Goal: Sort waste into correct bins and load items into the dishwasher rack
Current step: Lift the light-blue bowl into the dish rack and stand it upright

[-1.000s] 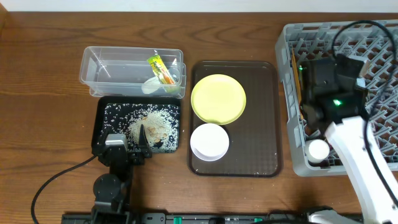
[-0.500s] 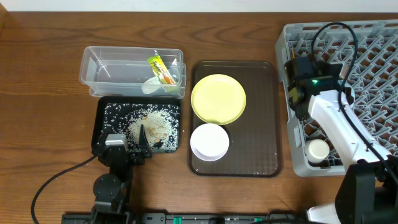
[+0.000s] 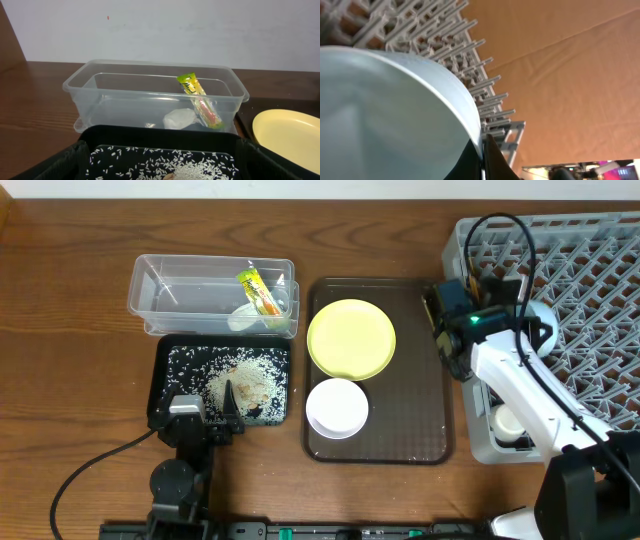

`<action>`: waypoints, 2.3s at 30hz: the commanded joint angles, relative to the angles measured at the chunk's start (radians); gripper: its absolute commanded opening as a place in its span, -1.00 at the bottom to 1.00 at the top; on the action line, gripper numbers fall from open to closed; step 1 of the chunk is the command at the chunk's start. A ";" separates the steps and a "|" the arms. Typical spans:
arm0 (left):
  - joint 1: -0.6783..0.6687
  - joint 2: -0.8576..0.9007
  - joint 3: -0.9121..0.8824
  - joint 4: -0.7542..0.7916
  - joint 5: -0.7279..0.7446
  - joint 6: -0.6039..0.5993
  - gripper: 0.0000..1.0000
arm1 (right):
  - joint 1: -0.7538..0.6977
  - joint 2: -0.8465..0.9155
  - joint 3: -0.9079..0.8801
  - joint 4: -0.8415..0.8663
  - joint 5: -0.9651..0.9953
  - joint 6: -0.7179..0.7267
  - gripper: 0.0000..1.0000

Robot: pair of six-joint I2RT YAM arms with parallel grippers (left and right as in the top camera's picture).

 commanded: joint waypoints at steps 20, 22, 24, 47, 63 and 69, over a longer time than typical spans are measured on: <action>0.005 -0.002 -0.019 -0.038 -0.012 0.006 0.89 | -0.076 0.006 0.000 0.004 -0.153 -0.029 -0.98; 0.005 -0.002 -0.019 -0.038 -0.012 0.006 0.89 | -0.053 0.006 0.000 -0.028 -0.152 -0.026 -0.97; 0.005 -0.002 -0.019 -0.038 -0.012 0.006 0.89 | -0.032 0.006 0.000 -0.058 -0.153 -0.026 -0.98; 0.005 -0.002 -0.019 -0.038 -0.012 0.006 0.89 | -0.092 -0.003 0.000 -0.057 0.024 0.060 -0.98; 0.005 -0.002 -0.019 -0.038 -0.012 0.006 0.89 | -0.054 0.000 -0.011 -0.058 -0.120 0.060 -0.97; 0.005 -0.002 -0.019 -0.038 -0.012 0.006 0.89 | -0.018 0.000 -0.029 -0.076 -0.120 0.060 -0.98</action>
